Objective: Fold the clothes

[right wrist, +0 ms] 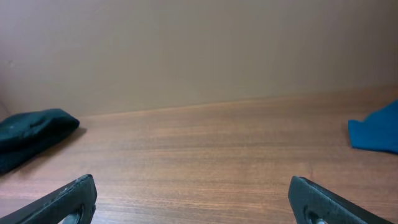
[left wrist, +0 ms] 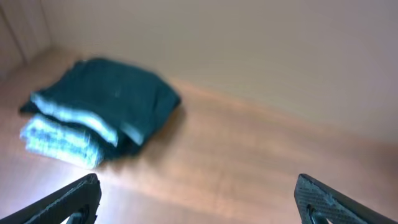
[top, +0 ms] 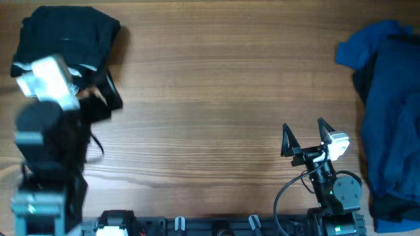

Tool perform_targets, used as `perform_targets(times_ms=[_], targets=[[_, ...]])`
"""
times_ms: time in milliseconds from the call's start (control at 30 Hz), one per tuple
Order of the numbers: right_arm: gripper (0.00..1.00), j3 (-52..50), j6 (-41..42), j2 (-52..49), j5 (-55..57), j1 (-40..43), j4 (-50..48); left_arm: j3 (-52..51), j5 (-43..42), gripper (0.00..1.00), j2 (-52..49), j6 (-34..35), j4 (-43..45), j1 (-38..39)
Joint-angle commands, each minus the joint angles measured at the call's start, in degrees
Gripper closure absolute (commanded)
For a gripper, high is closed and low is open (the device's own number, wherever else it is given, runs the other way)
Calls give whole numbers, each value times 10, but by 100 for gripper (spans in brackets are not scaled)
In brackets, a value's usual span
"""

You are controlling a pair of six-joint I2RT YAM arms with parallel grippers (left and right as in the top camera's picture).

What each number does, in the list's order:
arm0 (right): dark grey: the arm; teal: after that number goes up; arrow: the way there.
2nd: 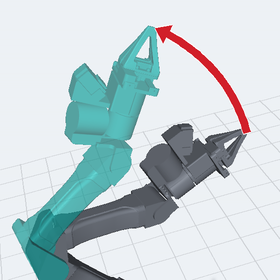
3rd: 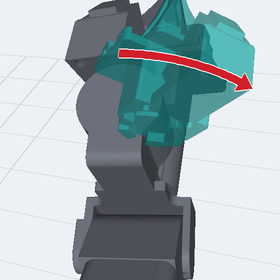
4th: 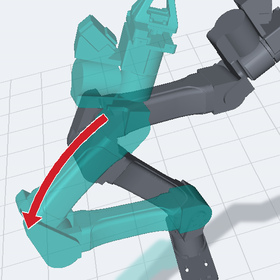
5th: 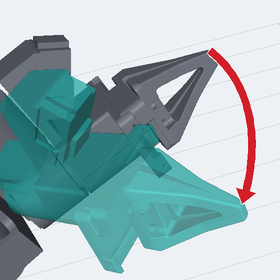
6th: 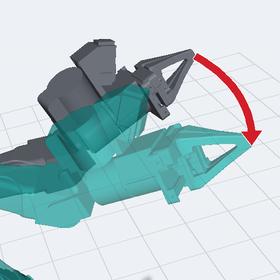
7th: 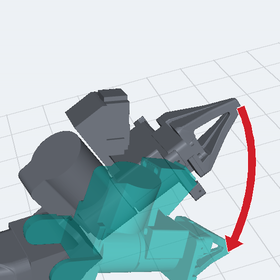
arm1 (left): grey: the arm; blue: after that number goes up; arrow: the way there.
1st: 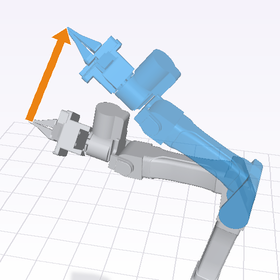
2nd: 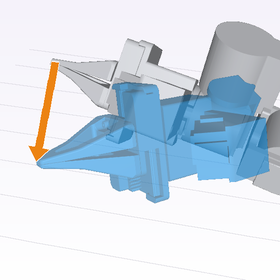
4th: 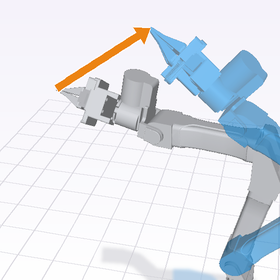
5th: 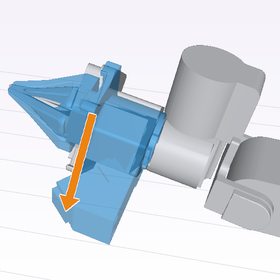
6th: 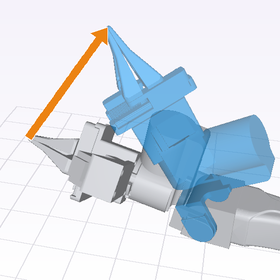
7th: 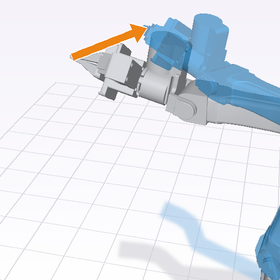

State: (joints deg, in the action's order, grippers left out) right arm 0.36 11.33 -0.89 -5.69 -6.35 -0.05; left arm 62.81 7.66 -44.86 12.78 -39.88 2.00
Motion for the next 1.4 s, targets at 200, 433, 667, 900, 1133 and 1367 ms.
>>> perform_targets(times_ms=[200, 433, 667, 900, 1133, 1367], targets=[[0, 0, 8, 5, 6, -2, -3, -247, 37, 0, 211, -4, -76, 0], [0, 0, 8, 5, 6, -2, -3, -423, -42, 0, 316, 16, 170, 0], [0, -1, 8, 5, 6, -2, -2, -538, -57, 0, 402, 16, 311, 0], [0, -1, 8, 5, 6, -2, -2, -578, -62, 0, 447, 17, 321, 0], [0, -1, 8, 5, 6, -2, -2, -581, -62, 0, 447, 16, 290, 0], [0, -1, 8, 5, 6, -2, -2, -583, -68, 0, 447, 10, 253, -12]])
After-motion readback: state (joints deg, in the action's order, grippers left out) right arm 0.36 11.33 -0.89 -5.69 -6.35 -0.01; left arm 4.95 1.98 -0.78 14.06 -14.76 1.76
